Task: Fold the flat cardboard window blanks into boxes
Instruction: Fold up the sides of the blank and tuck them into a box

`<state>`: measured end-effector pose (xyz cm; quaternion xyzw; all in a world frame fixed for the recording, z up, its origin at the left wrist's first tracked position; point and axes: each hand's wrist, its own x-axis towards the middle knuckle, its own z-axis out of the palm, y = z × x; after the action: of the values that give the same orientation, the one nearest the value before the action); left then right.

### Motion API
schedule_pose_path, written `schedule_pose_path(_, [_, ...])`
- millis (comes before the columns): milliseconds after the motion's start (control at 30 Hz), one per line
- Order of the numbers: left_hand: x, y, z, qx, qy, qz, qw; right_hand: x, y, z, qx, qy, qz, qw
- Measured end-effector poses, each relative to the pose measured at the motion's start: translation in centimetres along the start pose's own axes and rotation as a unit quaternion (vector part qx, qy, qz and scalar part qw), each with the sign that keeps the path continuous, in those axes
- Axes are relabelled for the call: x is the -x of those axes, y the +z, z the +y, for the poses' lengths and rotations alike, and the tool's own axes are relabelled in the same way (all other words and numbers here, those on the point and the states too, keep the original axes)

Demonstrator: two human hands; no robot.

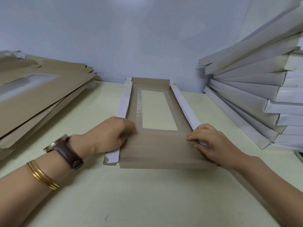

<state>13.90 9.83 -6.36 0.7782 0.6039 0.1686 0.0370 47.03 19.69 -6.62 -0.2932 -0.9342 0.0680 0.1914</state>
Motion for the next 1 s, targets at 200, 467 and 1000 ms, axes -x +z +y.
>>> schedule_pose_path(200, [0.6, -0.3, 0.3, 0.005, 0.001, -0.010, 1.000, 1.2, 0.1, 0.5, 0.030, -0.029, -0.002, 0.999])
schedule_pose_path(467, [1.1, -1.7, 0.2, -0.049, -0.041, 0.015, 0.998, 1.5, -0.6, 0.5, 0.098, -0.012, 0.043, 0.994])
schedule_pose_path(1000, [2.5, -1.8, -0.1, -0.017, -0.035, -0.066, 0.997, 1.3, -3.0, 0.3, 0.235, 0.027, -0.131, 0.963])
